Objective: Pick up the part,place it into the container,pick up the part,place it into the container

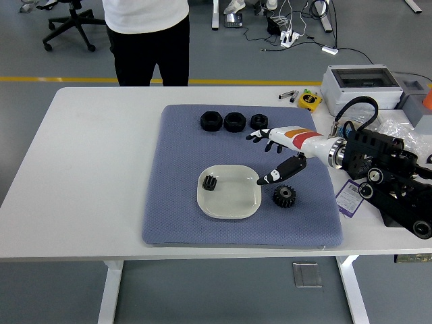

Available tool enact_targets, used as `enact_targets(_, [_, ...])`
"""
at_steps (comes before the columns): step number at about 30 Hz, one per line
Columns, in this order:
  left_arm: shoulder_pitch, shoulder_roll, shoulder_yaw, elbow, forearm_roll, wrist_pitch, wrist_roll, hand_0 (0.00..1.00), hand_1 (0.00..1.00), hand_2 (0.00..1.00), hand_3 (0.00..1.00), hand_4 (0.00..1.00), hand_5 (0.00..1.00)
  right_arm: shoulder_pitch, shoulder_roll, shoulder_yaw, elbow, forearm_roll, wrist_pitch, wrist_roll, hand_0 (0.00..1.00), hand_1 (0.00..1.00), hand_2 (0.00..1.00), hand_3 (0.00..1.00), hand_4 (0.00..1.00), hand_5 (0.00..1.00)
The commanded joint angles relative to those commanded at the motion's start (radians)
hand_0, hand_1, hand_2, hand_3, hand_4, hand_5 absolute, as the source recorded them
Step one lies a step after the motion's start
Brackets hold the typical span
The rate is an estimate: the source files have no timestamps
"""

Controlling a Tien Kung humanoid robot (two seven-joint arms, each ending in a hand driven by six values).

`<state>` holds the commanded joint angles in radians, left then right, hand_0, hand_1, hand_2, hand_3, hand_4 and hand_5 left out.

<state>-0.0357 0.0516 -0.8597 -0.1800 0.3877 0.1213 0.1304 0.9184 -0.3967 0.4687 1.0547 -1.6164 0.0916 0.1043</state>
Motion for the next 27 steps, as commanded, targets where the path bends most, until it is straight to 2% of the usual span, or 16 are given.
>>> enact_targets(1, [0.001, 0.0, -0.001, 0.0, 0.0, 0.0, 0.0, 0.975, 0.951, 0.928, 0.673, 0.645, 0.694, -0.008, -0.008, 0.0, -0.003, 0.001, -0.001, 0.002, 0.558, 0.679, 0.807, 0.875, 0.998, 0.39])
enact_targets(2, [0.001, -0.001, -0.003, 0.0, 0.001, 0.0, 0.0, 0.976, 0.951, 0.928, 0.671, 0.646, 0.696, -0.015, -0.014, 0.0, -0.007, -0.001, -0.001, 0.002, 0.662, 0.727, 0.818, 0.864, 0.998, 0.387])
enact_targets(7, [0.002, -0.004, -0.008, 0.0, 0.005, -0.001, 0.003, 0.976, 0.951, 0.928, 0.671, 0.646, 0.696, -0.039, -0.026, -0.014, -0.04, -0.035, -0.005, 0.007, 0.662, 0.727, 0.818, 0.864, 0.998, 0.387])
enact_targets(8, [0.002, -0.005, -0.01, 0.0, 0.007, -0.001, 0.004, 0.976, 0.951, 0.927, 0.671, 0.643, 0.694, -0.043, -0.025, -0.019, -0.049, -0.043, -0.008, 0.01, 0.711, 0.753, 0.818, 0.859, 0.998, 0.379])
enact_targets(25, [0.004, -0.006, -0.015, 0.0, 0.024, 0.0, 0.01, 0.975, 0.951, 0.928, 0.669, 0.643, 0.698, -0.037, 0.001, -0.089, -0.105, -0.15, -0.018, 0.027, 0.681, 0.719, 0.772, 0.803, 0.998, 0.366])
enact_targets(26, [0.004, -0.006, -0.015, 0.0, 0.026, 0.0, 0.01, 0.975, 0.951, 0.928, 0.671, 0.641, 0.697, -0.036, 0.003, -0.091, -0.107, -0.153, -0.018, 0.029, 0.624, 0.655, 0.715, 0.779, 0.998, 0.352])
enact_targets(27, [0.004, -0.005, -0.015, 0.0, 0.027, 0.001, 0.011, 0.975, 0.951, 0.928, 0.671, 0.641, 0.697, -0.034, 0.004, -0.094, -0.107, -0.159, -0.019, 0.032, 0.624, 0.655, 0.715, 0.779, 0.998, 0.352])
